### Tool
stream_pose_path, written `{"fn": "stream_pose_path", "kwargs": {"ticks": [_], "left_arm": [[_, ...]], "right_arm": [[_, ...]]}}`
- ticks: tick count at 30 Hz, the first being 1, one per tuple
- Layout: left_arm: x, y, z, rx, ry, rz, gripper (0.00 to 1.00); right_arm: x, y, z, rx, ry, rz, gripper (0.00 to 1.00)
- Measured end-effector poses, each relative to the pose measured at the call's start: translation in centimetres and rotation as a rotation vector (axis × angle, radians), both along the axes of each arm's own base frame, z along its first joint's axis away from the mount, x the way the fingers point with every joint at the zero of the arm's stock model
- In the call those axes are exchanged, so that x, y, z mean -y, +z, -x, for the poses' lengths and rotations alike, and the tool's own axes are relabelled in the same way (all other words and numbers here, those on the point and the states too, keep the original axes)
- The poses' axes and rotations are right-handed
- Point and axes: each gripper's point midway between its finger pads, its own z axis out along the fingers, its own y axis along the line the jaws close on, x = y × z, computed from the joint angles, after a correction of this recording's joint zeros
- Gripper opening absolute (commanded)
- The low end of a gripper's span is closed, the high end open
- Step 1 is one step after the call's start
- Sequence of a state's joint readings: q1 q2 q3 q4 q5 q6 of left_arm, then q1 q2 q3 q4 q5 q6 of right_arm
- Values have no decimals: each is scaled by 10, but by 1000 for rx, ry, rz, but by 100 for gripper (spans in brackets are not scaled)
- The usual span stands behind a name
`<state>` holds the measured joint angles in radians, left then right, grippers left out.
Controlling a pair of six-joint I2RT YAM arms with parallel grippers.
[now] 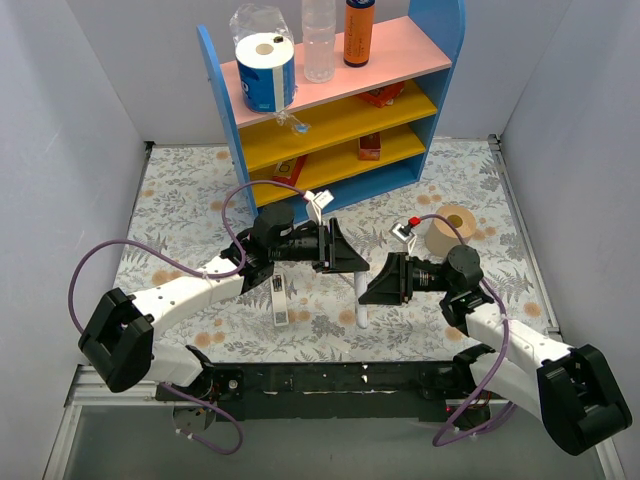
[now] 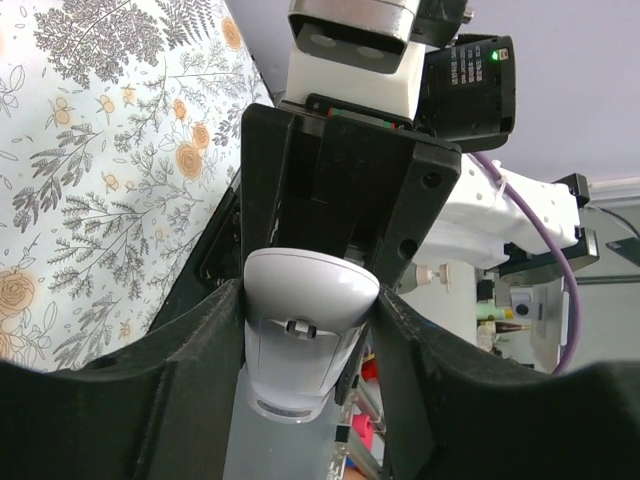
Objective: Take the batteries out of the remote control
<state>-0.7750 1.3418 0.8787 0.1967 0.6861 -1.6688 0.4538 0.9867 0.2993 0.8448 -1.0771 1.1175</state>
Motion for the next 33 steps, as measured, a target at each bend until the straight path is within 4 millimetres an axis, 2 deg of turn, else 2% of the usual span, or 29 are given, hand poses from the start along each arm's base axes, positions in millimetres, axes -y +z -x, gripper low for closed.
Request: {"fn": "stream_pose_path", "kwargs": {"ticks": [3, 4, 5, 7, 10, 11, 16, 19, 22, 29, 33], "left_arm": [[0, -2, 0, -6, 3, -4, 19], [-1, -2, 0, -8, 5, -7, 3], [-1, -3, -1, -12, 8, -10, 0], [-1, -5, -2, -17, 19, -20, 0], [-3, -13, -6, -21, 47, -51, 0], [-3, -15, -8, -22, 62, -63, 0], [-9, -27, -22, -33, 147, -165, 0], [-16, -43, -30, -62, 209, -250, 0], [-25, -69, -36, -113, 275, -352, 0], [-54, -150, -54, -250, 440, -681, 0], [-72, -176, -63, -269, 523, -819, 0]], "right_arm": [[0, -1, 0, -15, 3, 3, 26], [-1, -2, -1, -18, 4, 5, 36], [-1, -2, -1, -19, 3, 5, 41], [-1, -5, -2, -24, -4, 14, 51], [-3, -12, -8, -29, -22, 59, 57], [-4, -14, -11, -25, -31, 78, 62], [-2, -19, -33, 47, -152, 176, 79], [4, -24, -51, 92, -251, 263, 80], [12, -38, -61, 97, -315, 355, 80], [30, -73, -66, 54, -396, 516, 76], [39, -84, -67, 42, -426, 579, 75]]}}
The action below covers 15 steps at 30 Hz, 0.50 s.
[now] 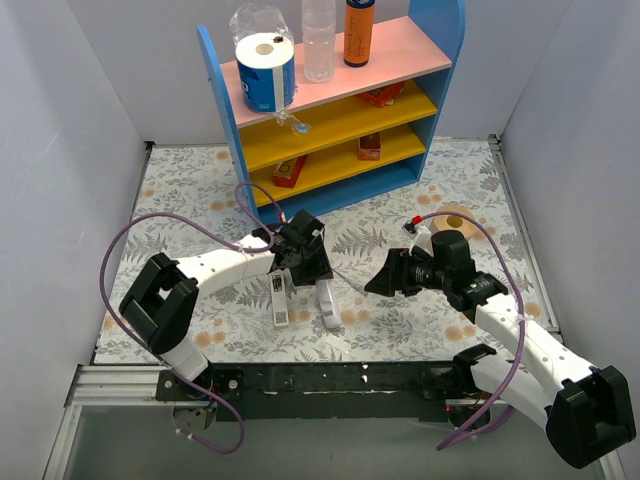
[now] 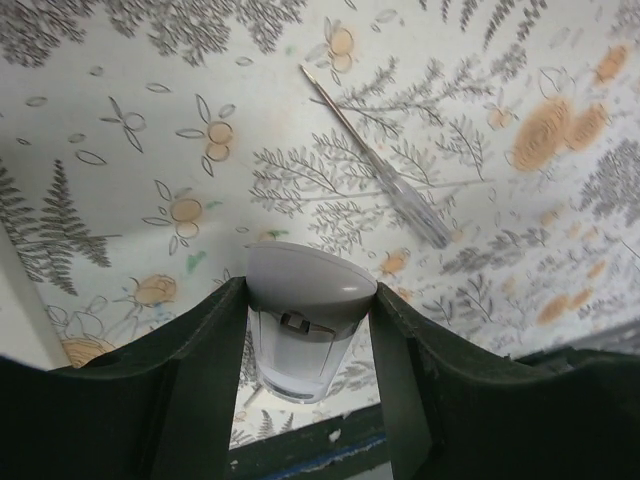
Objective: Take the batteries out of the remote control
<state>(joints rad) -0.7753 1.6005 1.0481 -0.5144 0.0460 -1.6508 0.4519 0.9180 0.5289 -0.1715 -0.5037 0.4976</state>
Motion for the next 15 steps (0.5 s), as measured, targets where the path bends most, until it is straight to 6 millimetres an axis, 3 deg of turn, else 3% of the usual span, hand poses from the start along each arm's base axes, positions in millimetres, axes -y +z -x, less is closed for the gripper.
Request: {"fn": "stream_pose_path", "kwargs": {"ticks": [8, 9, 15], "left_arm": [[-10, -18, -20, 7, 67, -137, 0], [-11, -20, -21, 5, 72, -147, 9], [-17, -32, -24, -19, 106, -207, 31]], "right_arm": [[5, 2, 0, 21, -20, 11, 75], [5, 3, 0, 25, -20, 10, 75], [6, 1, 3, 23, -23, 11, 72]]}}
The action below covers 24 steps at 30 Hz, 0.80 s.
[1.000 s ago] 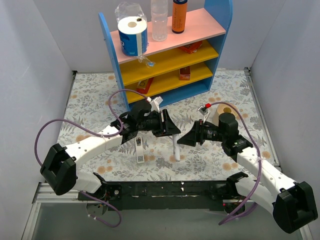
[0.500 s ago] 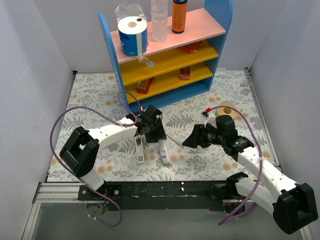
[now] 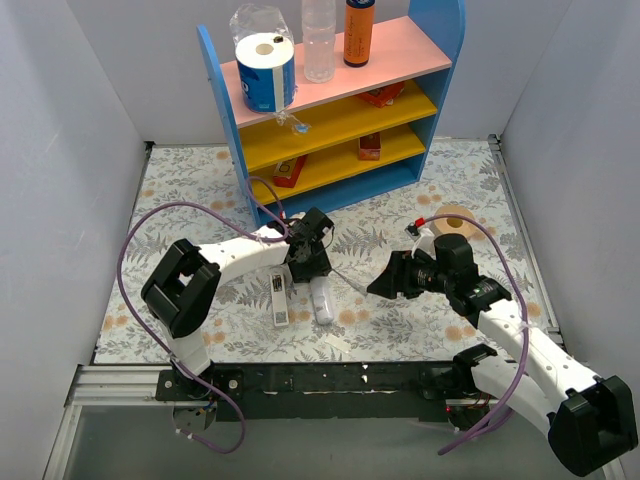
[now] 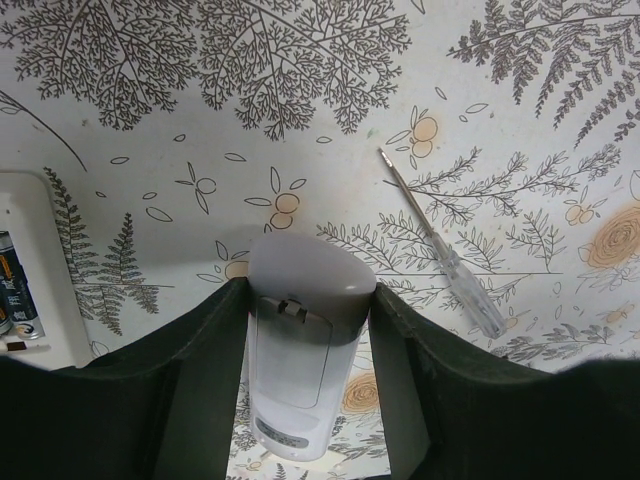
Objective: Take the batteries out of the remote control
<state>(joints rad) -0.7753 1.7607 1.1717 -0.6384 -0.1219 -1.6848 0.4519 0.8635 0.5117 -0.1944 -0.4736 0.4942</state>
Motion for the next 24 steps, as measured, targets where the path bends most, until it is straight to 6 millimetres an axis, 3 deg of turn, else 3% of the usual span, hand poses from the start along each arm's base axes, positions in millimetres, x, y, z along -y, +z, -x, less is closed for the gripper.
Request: {"fn": "stream_pose_path", "kwargs": {"ticks": [1, 7, 11, 17, 24], "left_arm": [[0, 0, 0, 0, 4, -3, 43], [2, 6, -5, 11, 21, 5, 63], [5, 10, -7, 17, 21, 13, 82], [7, 22, -9, 30, 2, 46, 83], [7, 69, -22, 152, -128, 170, 78]], "right_arm": [[0, -1, 1, -4, 0, 0, 72], [0, -6, 4, -36, -6, -6, 70], [1, -8, 7, -57, -13, -6, 68], [4, -14, 13, -79, -36, -11, 66], [-7, -33, 23, -109, -58, 63, 68]]}}
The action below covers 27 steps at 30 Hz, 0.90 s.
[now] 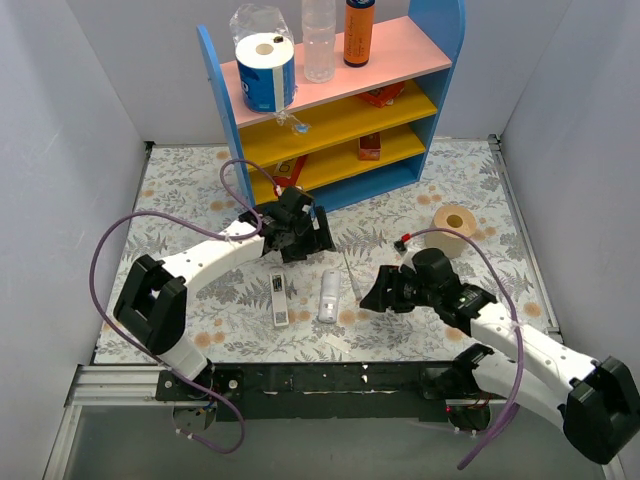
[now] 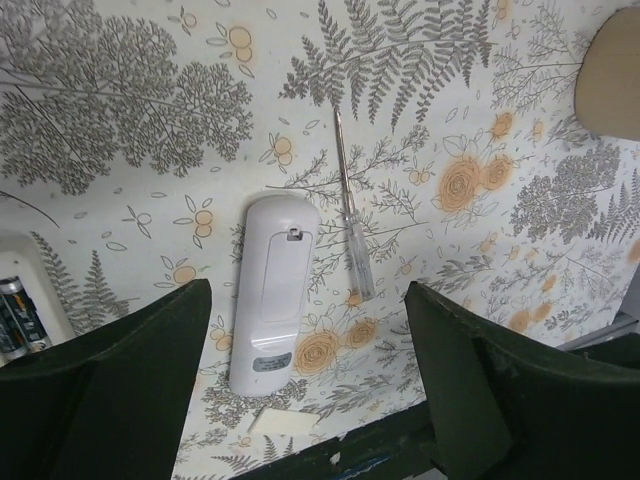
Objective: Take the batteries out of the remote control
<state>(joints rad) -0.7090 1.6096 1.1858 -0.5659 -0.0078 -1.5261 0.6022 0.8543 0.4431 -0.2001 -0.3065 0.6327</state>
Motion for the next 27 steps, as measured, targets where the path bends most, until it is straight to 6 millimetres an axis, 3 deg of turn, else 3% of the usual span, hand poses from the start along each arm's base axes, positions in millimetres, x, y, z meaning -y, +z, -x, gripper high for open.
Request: {"fn": "stream_pose_path", "kwargs": {"ticks": [6, 11, 14, 17, 27], "left_arm": [[-32, 19, -21, 50, 2, 59, 80], [-75, 35, -22, 96, 51, 93, 82], [-82, 44, -12, 128, 35, 105, 84], [-85, 46, -2, 139, 25, 114, 84], [-99, 19, 25, 75, 34, 85, 85]], "right_arm": [[-21, -24, -1, -60, -14, 112, 68], [-55, -11, -24, -35, -19, 155, 69], [-81, -3, -32, -11, -6, 172, 69], [-92, -10, -31, -14, -9, 213, 69], [-94, -49, -21, -54, -24, 438, 69]]}}
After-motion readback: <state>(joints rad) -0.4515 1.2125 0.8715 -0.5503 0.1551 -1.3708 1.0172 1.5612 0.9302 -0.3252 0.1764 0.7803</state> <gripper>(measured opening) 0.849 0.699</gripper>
